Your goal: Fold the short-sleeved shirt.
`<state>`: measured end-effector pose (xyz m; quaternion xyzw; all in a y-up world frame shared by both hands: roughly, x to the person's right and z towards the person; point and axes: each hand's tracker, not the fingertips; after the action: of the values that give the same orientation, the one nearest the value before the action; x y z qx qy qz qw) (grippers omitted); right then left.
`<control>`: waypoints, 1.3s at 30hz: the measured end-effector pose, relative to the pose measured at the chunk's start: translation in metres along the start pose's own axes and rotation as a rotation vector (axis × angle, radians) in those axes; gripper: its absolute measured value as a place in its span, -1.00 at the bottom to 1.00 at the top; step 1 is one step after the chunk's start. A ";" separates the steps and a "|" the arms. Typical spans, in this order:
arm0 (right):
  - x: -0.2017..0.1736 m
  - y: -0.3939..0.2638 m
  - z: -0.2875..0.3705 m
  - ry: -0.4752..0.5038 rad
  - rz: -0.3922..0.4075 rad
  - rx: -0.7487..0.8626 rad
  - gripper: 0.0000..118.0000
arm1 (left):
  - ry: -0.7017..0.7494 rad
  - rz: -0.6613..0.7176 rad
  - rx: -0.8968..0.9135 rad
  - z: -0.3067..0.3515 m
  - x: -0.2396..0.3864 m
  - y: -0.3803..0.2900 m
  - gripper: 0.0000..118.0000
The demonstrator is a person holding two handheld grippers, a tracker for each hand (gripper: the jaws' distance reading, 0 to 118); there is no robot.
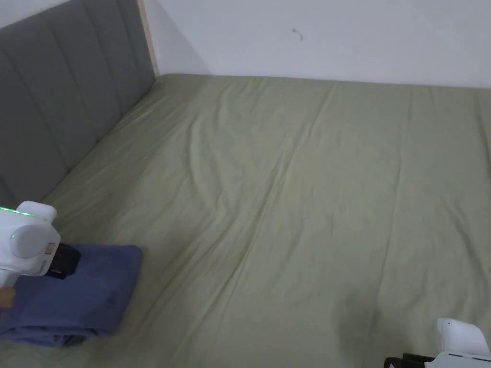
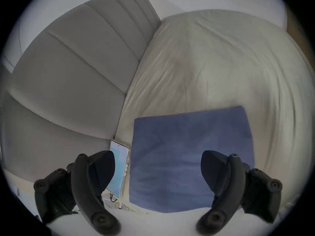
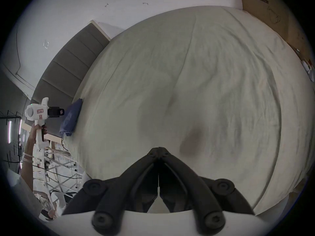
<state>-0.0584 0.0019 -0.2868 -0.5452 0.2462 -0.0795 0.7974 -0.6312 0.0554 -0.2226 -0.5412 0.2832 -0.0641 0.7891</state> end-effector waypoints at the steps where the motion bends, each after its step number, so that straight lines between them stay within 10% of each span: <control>1: 0.000 0.000 0.001 0.002 0.004 0.002 -1.00 | -0.008 0.009 0.011 0.006 0.003 -0.001 0.74; 2: 0.000 0.000 0.004 0.004 0.006 0.006 -1.00 | -0.039 0.028 0.019 0.014 0.007 -0.002 0.55; 3: 0.000 -0.001 0.006 0.009 0.007 0.010 -1.00 | -0.094 0.040 0.030 0.018 0.010 -0.003 0.12; 4: 0.001 -0.001 0.008 0.014 0.007 0.014 -1.00 | -0.129 0.053 0.045 0.029 0.015 -0.006 -0.76; 5: 0.002 -0.001 0.010 0.016 0.005 0.019 -1.00 | -0.165 0.087 0.070 0.039 0.024 -0.009 -1.00; 11: 0.010 -0.010 0.030 0.038 -0.018 0.059 -1.00 | -0.438 0.157 0.187 0.103 0.091 -0.036 -1.00; 24: 0.033 -0.031 0.114 -0.002 -0.009 0.334 -1.00 | -0.480 0.091 0.515 0.263 0.236 -0.075 -1.00; 39: -0.039 -0.003 0.235 -0.406 0.255 0.981 -1.00 | -0.344 0.191 0.942 0.377 0.249 -0.080 -1.00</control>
<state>0.0210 0.2113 -0.2055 -0.0793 0.0856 0.0190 0.9930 -0.2131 0.2295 -0.1503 -0.1014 0.1377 -0.0225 0.9850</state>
